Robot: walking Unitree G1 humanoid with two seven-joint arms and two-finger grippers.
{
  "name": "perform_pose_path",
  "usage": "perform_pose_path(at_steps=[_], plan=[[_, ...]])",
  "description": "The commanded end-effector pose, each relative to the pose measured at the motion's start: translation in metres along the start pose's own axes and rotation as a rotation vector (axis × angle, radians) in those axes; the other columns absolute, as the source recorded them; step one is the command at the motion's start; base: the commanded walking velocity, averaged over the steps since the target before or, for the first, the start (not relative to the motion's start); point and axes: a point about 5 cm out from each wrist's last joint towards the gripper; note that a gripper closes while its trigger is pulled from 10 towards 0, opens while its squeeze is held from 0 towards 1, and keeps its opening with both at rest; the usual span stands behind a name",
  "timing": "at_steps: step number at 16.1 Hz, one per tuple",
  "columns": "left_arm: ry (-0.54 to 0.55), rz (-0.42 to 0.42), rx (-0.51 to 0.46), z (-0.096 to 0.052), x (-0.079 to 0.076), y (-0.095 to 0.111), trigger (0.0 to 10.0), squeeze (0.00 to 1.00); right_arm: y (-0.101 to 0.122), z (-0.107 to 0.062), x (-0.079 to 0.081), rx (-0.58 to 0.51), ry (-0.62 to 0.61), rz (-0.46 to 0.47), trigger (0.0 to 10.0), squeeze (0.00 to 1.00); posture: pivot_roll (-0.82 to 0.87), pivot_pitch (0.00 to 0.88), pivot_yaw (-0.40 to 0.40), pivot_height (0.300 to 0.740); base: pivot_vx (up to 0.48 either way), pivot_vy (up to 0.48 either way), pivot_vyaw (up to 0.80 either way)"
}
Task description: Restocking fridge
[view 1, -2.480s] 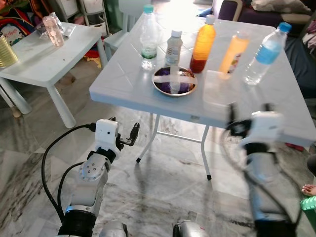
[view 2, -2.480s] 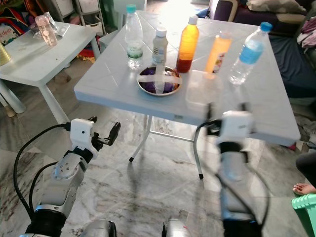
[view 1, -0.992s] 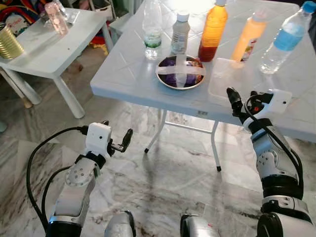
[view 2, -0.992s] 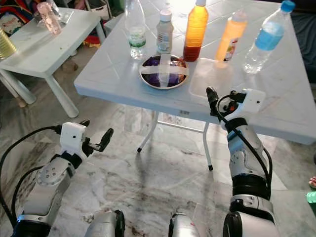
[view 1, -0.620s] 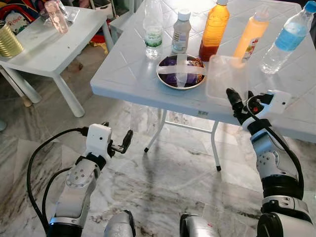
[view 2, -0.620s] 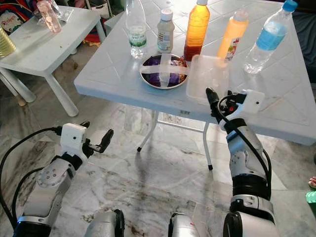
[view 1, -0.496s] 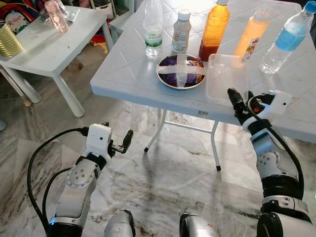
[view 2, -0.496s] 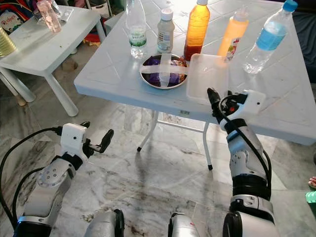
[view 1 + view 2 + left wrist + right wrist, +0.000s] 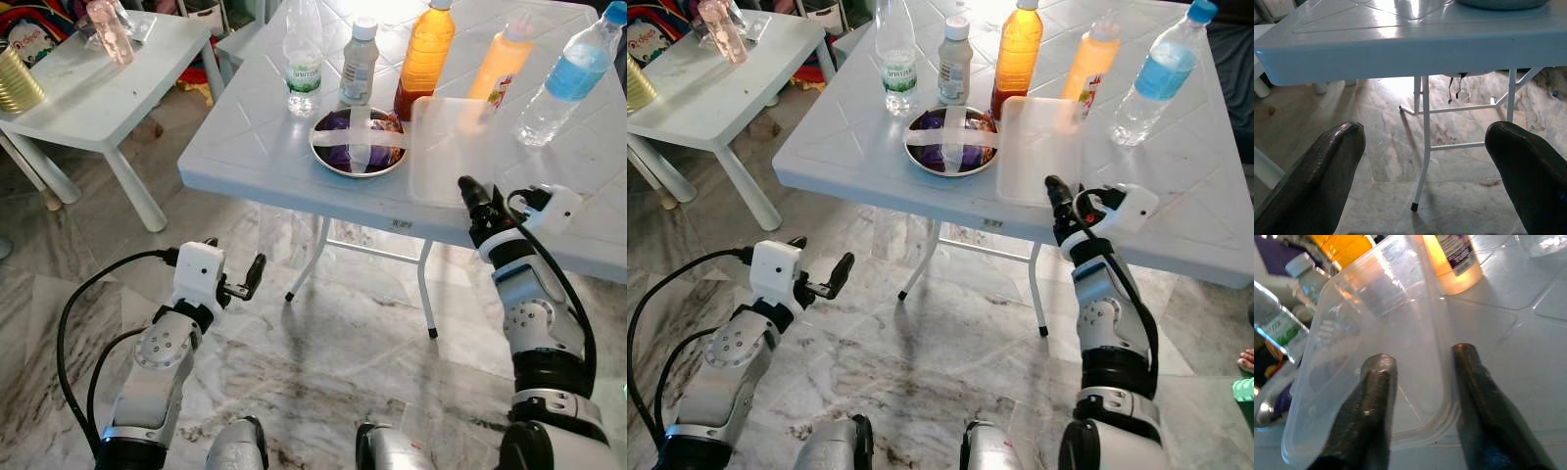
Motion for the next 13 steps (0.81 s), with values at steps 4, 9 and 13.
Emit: perform_pose_path(at_steps=[4, 9, 13], plan=[[0.005, 0.001, -0.001, 0.001, 0.0, -0.001, 10.0, 0.0, -0.001, -0.001, 0.001, 0.008, -0.091, 0.055, 0.0, 0.0, 0.07, 0.168, 0.039, 0.74, 0.0, 0.0, 0.0], [0.004, 0.008, -0.01, 0.005, -0.002, 0.0, 10.0, 0.0, 0.017, 0.0, 0.019, -0.072, -0.115, 0.045, 0.0, 0.0, 0.06, 0.157, 0.031, 0.74, 0.0, 0.0, 0.0], [0.011, 0.009, -0.016, 0.006, -0.002, -0.001, 10.0, 0.0, 0.026, -0.014, 0.023, -0.136, -0.21, -0.135, 2.5, 0.0, 0.05, 0.146, 0.019, 0.74, 0.0, 0.0, 0.0]])
Point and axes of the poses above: a point about 5 cm out from each wrist's last joint towards the gripper, its own z axis pointing out of the wrist towards the gripper, its own y axis along the axis of the wrist's last joint, x = y × z, and after that the axes turned 12 degrees about -z, right-handed
